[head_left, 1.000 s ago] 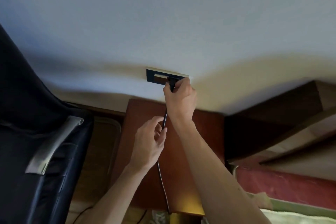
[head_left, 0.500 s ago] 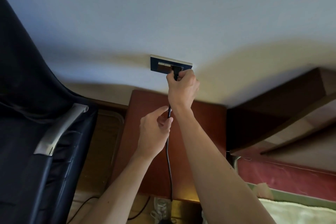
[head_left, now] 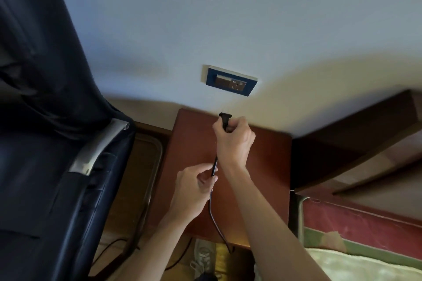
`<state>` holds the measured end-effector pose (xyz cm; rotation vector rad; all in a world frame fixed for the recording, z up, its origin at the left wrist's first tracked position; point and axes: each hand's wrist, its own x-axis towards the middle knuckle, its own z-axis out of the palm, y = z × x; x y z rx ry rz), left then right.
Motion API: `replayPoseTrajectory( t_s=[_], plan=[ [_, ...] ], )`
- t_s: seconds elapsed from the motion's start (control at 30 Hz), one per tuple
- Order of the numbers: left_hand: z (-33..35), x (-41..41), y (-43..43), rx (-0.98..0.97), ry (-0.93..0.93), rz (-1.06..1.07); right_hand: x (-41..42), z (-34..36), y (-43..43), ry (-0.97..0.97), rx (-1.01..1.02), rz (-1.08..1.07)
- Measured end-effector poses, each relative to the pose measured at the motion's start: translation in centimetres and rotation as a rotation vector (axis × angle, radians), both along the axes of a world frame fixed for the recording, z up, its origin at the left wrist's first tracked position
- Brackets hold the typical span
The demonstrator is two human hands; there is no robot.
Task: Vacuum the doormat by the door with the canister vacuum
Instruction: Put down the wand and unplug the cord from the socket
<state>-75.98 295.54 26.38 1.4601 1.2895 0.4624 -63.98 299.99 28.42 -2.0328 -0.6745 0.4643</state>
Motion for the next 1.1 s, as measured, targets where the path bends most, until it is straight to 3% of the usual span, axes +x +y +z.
replayPoseTrajectory(
  t_s=[0.17,0.43,0.63,1.1],
  plan=[
    [0.6,-1.5,-1.7,0.164,0.001,-0.032,-1.6,1.7,-1.4,-0.052,-0.011,-0.012],
    [3.5,-6.0,-6.0,0.134,-0.145,-0.071,-5.9,5.7,-5.8,-0.103,0.022,0.029],
    [7.2,-12.1,-10.5,0.218,-0.131,-0.14,-12.4,10.7,-11.1,-0.16,0.077,0.163],
    [16.0,-25.4,-17.4,0.27,-0.176,0.009,-25.0,21.9,-18.4,-0.246,0.143,0.294]
  ],
)
